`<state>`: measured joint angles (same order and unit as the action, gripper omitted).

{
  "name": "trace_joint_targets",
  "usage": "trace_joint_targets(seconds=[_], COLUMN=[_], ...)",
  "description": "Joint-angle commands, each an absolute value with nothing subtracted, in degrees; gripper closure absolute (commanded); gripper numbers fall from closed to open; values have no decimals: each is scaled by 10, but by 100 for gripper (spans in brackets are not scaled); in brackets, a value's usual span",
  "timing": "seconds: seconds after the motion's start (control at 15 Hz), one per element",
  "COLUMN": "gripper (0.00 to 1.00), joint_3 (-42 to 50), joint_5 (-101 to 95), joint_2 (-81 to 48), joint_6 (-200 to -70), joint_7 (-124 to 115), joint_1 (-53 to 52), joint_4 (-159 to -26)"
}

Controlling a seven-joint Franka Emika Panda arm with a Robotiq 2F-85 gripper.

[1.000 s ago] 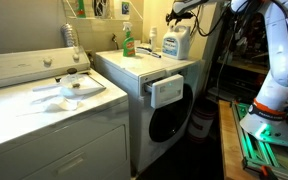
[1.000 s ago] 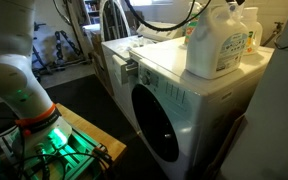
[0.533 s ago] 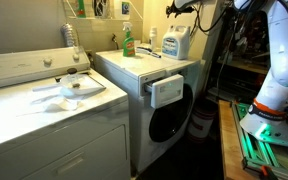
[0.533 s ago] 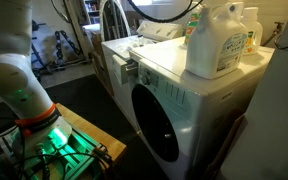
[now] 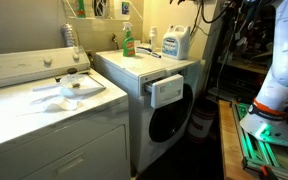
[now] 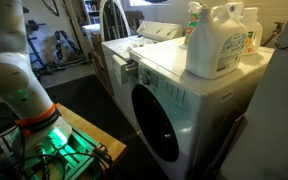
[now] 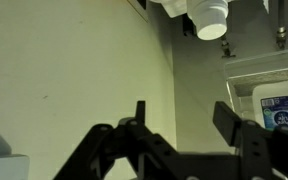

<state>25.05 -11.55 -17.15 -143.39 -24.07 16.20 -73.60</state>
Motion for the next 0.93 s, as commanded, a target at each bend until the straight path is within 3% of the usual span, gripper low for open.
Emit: trace_joint_targets(seconds=[0.0, 0.87], gripper=[1, 0], joint_3=[240, 235], joint_5=[-95, -63], joint_2=[-175, -233], joint_6=[-1421, -1398], joint_7=[-229, -221], joint_1=[166, 179], joint_4=[-749, -761])
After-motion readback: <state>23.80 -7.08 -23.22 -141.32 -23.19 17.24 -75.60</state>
